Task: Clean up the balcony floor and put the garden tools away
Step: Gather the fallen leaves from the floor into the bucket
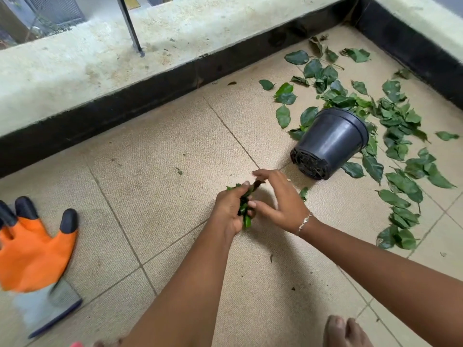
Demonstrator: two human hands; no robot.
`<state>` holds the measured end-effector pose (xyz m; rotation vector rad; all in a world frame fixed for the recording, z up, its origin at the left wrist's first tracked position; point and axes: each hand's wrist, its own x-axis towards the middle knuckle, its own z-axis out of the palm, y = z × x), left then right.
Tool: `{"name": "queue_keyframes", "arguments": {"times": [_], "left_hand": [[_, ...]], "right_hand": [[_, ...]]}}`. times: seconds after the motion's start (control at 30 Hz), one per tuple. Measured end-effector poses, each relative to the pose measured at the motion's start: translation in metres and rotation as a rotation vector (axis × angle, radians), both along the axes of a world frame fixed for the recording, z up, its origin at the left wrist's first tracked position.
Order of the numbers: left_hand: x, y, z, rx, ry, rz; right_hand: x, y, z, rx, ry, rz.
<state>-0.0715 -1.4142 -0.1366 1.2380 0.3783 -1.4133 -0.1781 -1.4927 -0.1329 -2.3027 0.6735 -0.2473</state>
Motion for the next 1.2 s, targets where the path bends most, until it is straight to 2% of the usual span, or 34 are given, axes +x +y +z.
{"name": "queue_keyframes", "arguments": {"times": [0.07, 0.17, 0.2, 0.27, 0.37, 0.47, 0.6, 0.67, 0.73, 0.8, 0.87, 0.9, 1.0, 1.07, 1.13, 1.2], "left_hand": [[0.002, 0.000, -0.004, 0.025, -0.007, 0.054], [0.004, -0.001, -0.006, 0.025, 0.029, 0.065], [0.003, -0.001, -0.006, 0.027, 0.039, 0.056], [-0.003, -0.001, -0.004, 0.037, 0.058, 0.036], [-0.015, -0.002, -0.003, 0.039, 0.047, -0.018], [-0.024, -0.005, -0.001, 0.016, 0.000, -0.079], [-0.037, -0.021, 0.016, -0.055, 0.086, -0.077], [-0.043, -0.034, 0.027, -0.099, 0.160, -0.034], [-0.049, -0.047, 0.038, -0.110, 0.203, 0.029], [-0.054, -0.056, 0.043, -0.112, 0.200, 0.074], [-0.058, -0.061, 0.045, -0.095, 0.154, 0.090], [-0.060, -0.062, 0.043, -0.086, 0.129, 0.081], [-0.069, -0.063, 0.043, -0.080, 0.085, -0.001], [-0.075, -0.062, 0.044, -0.081, 0.076, -0.059], [-0.088, -0.065, 0.044, -0.076, 0.065, -0.111], [-0.101, -0.066, 0.044, -0.064, 0.065, -0.175]], "right_hand": [[-0.025, -0.008, -0.007, -0.026, 0.104, -0.019], [-0.062, -0.015, -0.024, -0.208, 0.439, 0.007], [-0.071, -0.013, -0.031, -0.291, 0.478, 0.025], [-0.079, -0.008, -0.039, -0.401, 0.396, 0.028], [-0.072, -0.015, -0.030, -0.439, 0.261, -0.055], [-0.051, -0.027, -0.014, -0.322, 0.382, -0.116], [-0.023, -0.031, 0.017, -0.157, 0.276, -0.193], [-0.010, -0.035, 0.042, -0.152, 0.255, -0.160], [-0.008, -0.046, 0.066, -0.215, 0.334, -0.076], [-0.015, -0.061, 0.087, -0.211, 0.438, 0.076], [-0.027, -0.077, 0.104, -0.214, 0.431, 0.142], [-0.034, -0.085, 0.111, -0.235, 0.363, 0.071], [-0.050, -0.123, 0.114, -0.281, 0.074, -0.399], [-0.054, -0.148, 0.100, -0.126, 0.033, -0.656], [-0.057, -0.165, 0.083, 0.081, 0.027, -0.724], [-0.055, -0.163, 0.072, 0.200, 0.015, -0.690]]}}
